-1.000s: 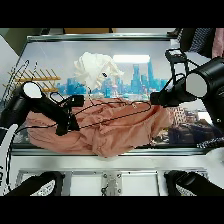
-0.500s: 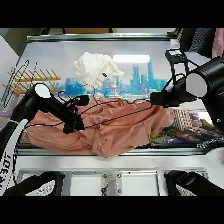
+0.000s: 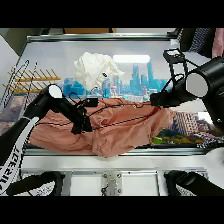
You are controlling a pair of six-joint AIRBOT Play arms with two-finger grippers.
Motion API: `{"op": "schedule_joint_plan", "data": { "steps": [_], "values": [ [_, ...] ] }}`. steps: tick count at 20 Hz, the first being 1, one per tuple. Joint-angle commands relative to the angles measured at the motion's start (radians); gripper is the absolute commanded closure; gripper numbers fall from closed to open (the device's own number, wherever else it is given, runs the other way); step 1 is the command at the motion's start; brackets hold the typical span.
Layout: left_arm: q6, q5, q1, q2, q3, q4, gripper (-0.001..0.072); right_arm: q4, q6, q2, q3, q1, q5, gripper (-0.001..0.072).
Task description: Fold the clothes and pants, and hang the long-sleeved shirts on hangers.
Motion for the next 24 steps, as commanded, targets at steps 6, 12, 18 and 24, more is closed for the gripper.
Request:
{"op": "schedule_joint_plan", "data": {
  "steps": [6, 12, 18, 24],
  "values": [
    [-0.114, 0.0, -0.068, -0.15, 0.223, -0.003, 0.07, 0.084, -0.003, 0.01, 0.023, 0.02, 0.001, 0.0701],
    [-0.135, 0.005, -0.068, -0.169, 0.277, -0.006, 0.07, 0.084, 0.032, 0.007, 0.029, 0.15, -0.089, 0.0701],
    [-0.135, -0.001, -0.068, -0.169, 0.277, -0.007, 0.07, 0.083, 0.057, 0.001, 0.029, 0.271, -0.335, 0.0702],
    [-0.135, -0.007, -0.068, -0.169, 0.277, -0.012, 0.07, 0.084, 0.056, -0.055, 0.03, 0.282, -0.455, 0.0702]
  ]
}}
